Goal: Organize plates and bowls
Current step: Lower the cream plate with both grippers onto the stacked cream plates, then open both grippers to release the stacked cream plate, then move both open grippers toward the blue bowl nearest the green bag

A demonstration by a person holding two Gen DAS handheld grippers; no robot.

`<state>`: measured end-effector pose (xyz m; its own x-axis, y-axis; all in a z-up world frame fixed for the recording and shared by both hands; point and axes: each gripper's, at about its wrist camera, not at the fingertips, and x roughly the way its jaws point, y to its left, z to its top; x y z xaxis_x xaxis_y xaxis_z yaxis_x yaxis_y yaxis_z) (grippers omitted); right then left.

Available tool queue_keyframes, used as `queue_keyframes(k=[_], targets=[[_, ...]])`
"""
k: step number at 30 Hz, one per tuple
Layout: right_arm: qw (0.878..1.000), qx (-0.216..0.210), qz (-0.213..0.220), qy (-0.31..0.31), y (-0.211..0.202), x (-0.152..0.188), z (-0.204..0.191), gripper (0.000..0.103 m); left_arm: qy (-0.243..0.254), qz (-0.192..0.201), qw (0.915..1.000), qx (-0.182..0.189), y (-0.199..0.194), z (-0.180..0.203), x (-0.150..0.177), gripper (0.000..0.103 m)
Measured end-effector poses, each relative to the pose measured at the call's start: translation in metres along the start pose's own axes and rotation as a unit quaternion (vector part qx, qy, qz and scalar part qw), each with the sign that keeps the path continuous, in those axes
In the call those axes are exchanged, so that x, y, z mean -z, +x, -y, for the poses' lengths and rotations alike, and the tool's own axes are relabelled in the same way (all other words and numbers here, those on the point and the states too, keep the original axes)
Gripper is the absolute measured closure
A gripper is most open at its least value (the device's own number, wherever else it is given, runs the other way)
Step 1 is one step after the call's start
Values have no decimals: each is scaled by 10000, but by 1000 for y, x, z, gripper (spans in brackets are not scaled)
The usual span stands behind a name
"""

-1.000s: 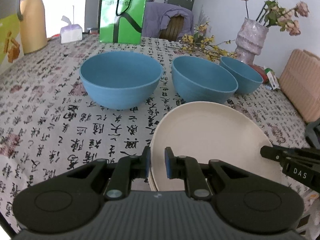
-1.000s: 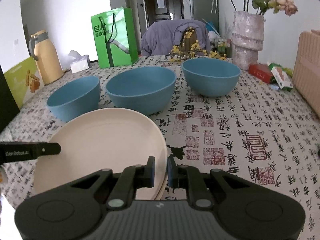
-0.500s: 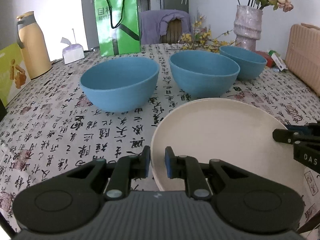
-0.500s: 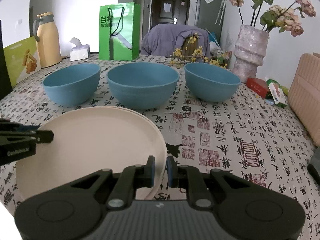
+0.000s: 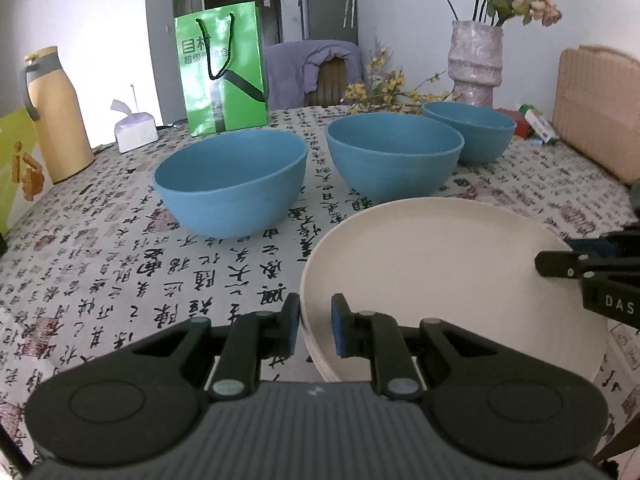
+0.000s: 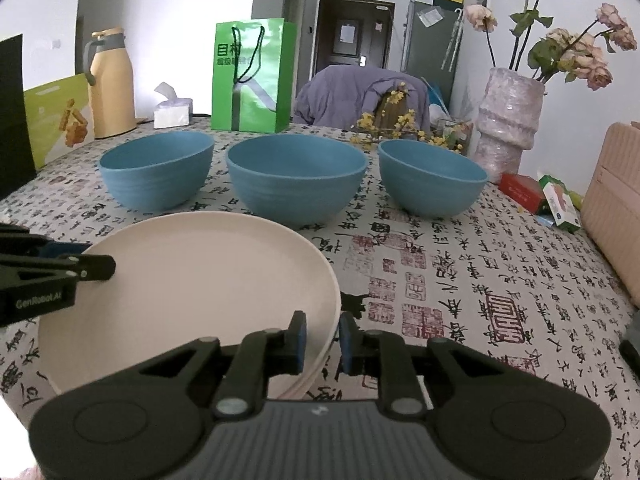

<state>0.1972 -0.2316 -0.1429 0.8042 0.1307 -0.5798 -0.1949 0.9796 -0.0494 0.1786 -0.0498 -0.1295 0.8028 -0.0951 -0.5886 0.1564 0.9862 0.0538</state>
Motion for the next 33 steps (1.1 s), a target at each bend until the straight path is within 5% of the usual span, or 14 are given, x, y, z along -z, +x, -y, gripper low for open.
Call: queue_keyframes(k=[2,5,7,9,11,21,33], targets=[[9997,-164,58,176,-2,-2,7,82,-134,103,9998,116,-3,-7,-1,64],[9979,-395,352,371,-10,-7,14,62,-264,438,9986,147,-13,-18,-1,35],[9964,-431,617,381,-14,-9,15,27,-339,659,9971,153,-18,-26,0,19],[9941,-472,894,400,-17,-13,14,7,-421,831,9956,115,-22,-34,1,1],[9919,-584,1031,462,-16,-17,15,0,-482,993,9939,18,-25,-43,1,0],[9883,-992,970,630,7,-39,4,0,-765,1055,9907,-386,-32,-78,-6,0],[9873,-1165,927,558,1,-51,-12,0,-1019,1163,9871,-424,-48,-101,-20,0]])
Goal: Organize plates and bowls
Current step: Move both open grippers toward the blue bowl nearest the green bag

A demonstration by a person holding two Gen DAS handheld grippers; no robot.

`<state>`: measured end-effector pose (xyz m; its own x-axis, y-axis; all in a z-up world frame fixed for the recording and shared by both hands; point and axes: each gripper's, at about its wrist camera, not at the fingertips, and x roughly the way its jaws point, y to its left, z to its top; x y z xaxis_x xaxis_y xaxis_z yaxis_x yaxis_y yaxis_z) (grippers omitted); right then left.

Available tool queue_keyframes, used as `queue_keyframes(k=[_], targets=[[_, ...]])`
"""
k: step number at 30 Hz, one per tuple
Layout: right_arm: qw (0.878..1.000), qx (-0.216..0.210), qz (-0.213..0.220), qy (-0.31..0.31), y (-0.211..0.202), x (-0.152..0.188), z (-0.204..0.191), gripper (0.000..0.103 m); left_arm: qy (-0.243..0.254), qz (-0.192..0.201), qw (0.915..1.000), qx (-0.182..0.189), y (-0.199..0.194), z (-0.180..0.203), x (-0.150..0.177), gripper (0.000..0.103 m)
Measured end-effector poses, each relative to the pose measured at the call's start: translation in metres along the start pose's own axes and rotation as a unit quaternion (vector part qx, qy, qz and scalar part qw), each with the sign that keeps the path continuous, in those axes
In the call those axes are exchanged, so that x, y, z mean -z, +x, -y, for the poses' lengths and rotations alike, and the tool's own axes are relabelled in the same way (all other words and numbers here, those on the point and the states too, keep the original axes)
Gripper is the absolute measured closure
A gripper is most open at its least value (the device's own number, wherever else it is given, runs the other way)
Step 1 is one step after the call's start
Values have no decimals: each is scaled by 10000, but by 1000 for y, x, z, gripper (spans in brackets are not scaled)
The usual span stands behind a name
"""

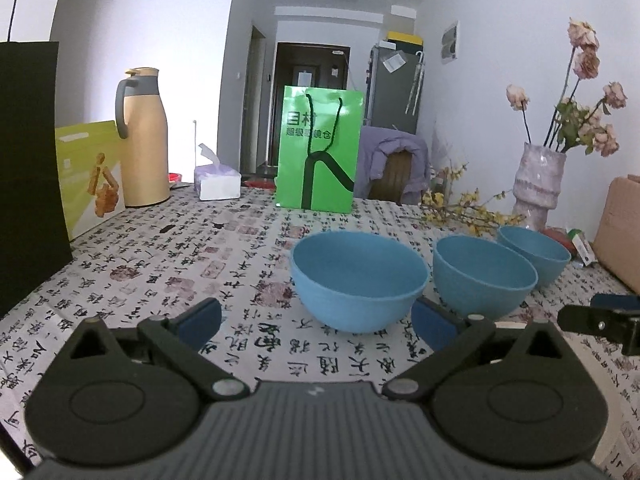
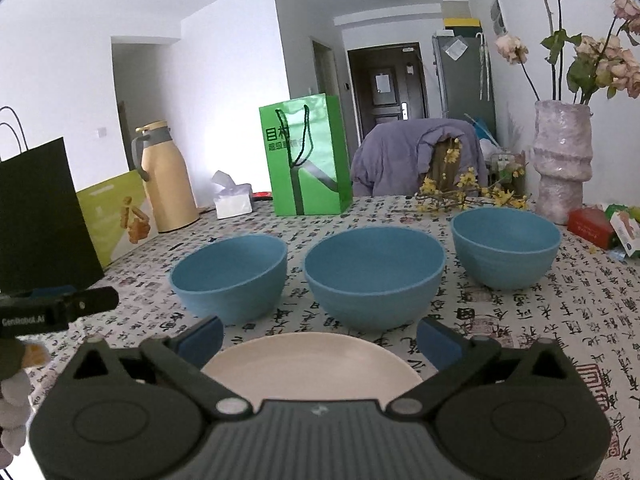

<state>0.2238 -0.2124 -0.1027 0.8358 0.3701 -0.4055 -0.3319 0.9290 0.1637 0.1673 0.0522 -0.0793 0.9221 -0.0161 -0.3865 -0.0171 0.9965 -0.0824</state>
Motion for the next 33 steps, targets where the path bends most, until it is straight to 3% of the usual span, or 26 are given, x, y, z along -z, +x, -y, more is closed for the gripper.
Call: queue_keyframes(k=[11,24,33], targets=[[9983,129,-488,304,26,-16,5,0,-166,-42,9999,6,14,-20,-15,0],[9941,-95,-1028,334,73,-58,-4,0,-561,-294,9980,-7,44,-47,-35,0],[9938,-59,-1089,-208,103,-94,-28,0,-728,-482,9962,-49,64,-55,-48,0]])
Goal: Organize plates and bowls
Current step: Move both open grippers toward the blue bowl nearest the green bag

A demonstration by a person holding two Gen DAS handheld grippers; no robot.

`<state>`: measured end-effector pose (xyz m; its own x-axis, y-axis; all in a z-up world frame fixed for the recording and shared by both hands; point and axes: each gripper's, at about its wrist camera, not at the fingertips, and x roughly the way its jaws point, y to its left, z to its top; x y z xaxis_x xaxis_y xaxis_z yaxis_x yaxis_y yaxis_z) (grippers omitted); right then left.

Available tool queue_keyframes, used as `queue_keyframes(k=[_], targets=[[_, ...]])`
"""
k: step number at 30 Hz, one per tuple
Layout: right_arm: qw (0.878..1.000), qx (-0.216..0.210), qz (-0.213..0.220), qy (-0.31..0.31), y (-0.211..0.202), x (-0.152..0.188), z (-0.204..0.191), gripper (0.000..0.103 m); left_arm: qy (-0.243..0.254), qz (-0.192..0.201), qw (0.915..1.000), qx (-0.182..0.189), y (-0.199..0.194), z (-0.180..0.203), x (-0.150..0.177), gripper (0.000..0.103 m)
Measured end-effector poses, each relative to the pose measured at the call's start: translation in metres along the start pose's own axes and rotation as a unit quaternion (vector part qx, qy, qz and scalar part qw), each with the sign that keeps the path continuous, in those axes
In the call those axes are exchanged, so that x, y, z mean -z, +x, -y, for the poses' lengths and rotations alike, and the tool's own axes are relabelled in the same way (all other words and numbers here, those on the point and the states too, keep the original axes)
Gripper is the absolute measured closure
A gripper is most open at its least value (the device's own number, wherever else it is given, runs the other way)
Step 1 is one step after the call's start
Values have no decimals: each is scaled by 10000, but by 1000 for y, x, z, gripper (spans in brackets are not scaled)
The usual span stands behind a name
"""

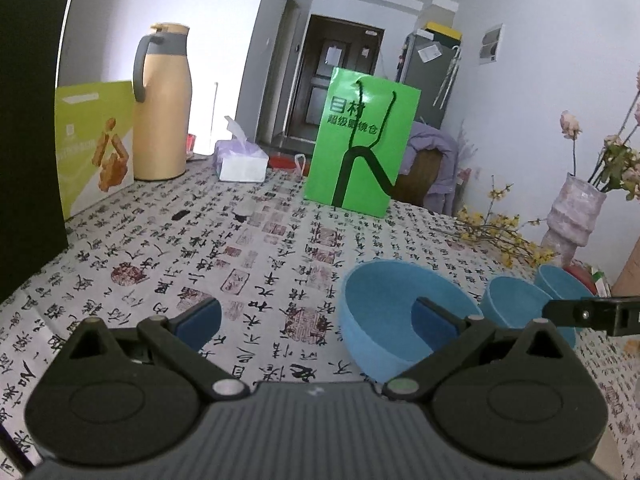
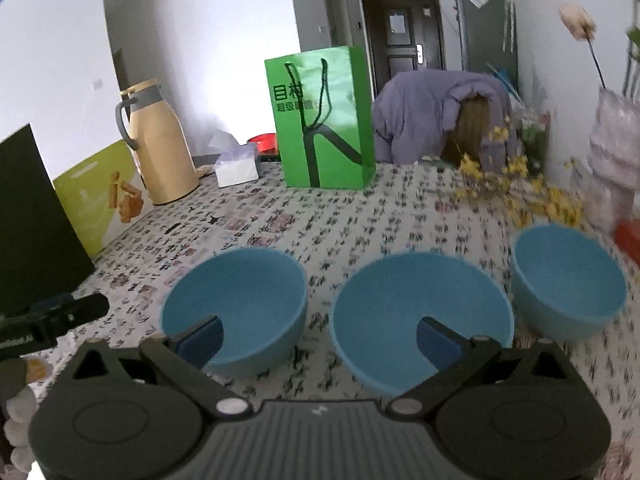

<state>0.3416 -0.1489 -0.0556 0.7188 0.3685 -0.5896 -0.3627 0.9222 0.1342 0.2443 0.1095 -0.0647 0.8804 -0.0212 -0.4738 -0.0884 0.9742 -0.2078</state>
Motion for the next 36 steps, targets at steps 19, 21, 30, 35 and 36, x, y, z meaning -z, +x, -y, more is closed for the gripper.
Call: queue_keyframes(k=[19,21,30,35,36], targets=[[9995,-209,-49,-249,45,-51,-14,0,-356,-367,9986,-115,31,-2,-18,0],[9992,-251,-57,-300,48,-54,-14,0,-367,-402,9984,-123,34,-1,-18,0],[9987,-194,-69,-461,59,-58,-18,0,-501,-512,9972,-201,44,-1,-19,0],[9985,-274,-169,-433,66,-57,-16,0,-555,-539,9967,-226,47,-3,-17,0],[9985,-269,-182,-441,67,-57,-17,0,-549,-526,9968,-246,48,-3,-16,0]])
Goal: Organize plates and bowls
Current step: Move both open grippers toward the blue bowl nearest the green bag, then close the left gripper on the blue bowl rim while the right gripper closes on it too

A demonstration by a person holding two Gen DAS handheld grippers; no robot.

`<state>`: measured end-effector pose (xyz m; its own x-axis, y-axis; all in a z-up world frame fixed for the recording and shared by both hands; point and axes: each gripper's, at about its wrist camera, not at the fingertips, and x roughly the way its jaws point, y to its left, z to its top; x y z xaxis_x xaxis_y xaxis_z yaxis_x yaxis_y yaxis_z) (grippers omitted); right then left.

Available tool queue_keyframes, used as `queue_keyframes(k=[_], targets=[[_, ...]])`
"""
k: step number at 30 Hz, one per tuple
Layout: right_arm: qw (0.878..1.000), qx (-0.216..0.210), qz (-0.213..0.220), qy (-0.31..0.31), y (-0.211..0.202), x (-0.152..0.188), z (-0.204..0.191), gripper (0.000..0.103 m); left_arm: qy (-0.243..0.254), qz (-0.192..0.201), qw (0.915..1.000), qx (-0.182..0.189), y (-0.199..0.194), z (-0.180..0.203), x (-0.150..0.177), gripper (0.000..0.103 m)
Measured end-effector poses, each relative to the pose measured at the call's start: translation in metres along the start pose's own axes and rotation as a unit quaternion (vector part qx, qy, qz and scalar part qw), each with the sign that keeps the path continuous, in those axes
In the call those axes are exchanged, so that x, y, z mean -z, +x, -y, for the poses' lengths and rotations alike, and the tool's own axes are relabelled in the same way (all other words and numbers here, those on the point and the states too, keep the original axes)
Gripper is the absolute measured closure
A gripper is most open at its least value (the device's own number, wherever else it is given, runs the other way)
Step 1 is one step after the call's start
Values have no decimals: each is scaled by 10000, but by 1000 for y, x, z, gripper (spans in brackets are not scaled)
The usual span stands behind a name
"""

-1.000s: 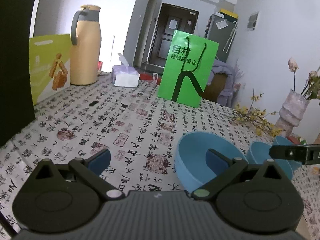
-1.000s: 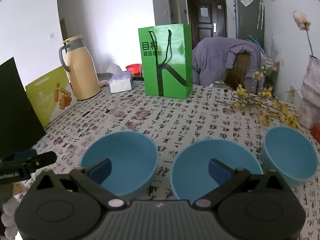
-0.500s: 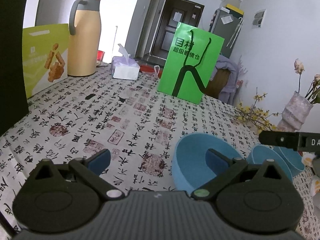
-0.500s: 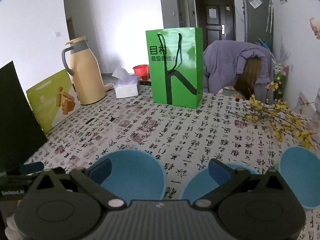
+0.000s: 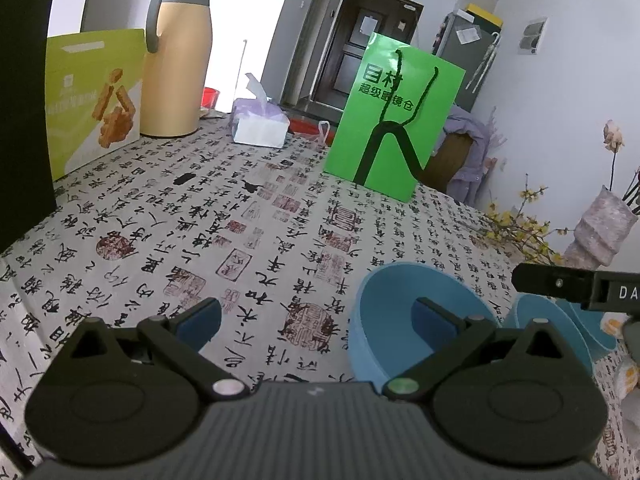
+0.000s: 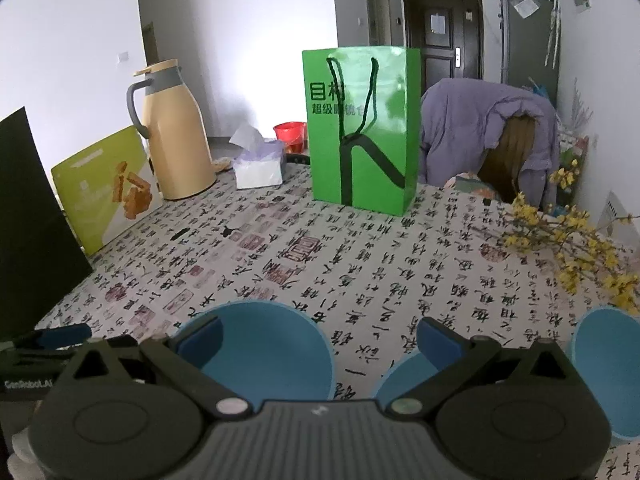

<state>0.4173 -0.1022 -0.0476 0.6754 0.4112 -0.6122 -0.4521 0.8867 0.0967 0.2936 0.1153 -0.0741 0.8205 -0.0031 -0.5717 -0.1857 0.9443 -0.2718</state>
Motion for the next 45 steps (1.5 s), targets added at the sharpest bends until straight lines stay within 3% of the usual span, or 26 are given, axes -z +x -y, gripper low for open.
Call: queue_keyframes(k=[5,10,11,13,14,23,34,37,45], targets=[[9999,-42,-36,-128,4,-1,-4,2,-10,-95,9999,34,5,1,2,0],[9993,-95,-126,-329,10,-1,-11,12,-93,-223,9997,57,11,1,2,0],[9991,-121,-167,-360,12,0,-13,15,-100,-256,9996,61,12,2,3,0],[9987,-141,-262,-407,16,0,-14,32,-120,-331,9994,67,16,3,4,0],[9984,-159,-321,-439,19,1,-14,34,-132,-370,9992,59,18,4,4,0],[9953,-99,-767,-576,44,7,-11,43,-323,-732,9968,95,36,7,6,2],[9931,-129,-1006,-596,61,14,-7,46,-222,-992,9943,322,50,21,9,20],[9924,-206,-1097,-517,65,15,-6,56,-210,-1063,9934,386,53,23,10,28],[9911,-227,-1184,-563,70,18,-6,64,-204,-1170,9919,459,59,27,12,51]])
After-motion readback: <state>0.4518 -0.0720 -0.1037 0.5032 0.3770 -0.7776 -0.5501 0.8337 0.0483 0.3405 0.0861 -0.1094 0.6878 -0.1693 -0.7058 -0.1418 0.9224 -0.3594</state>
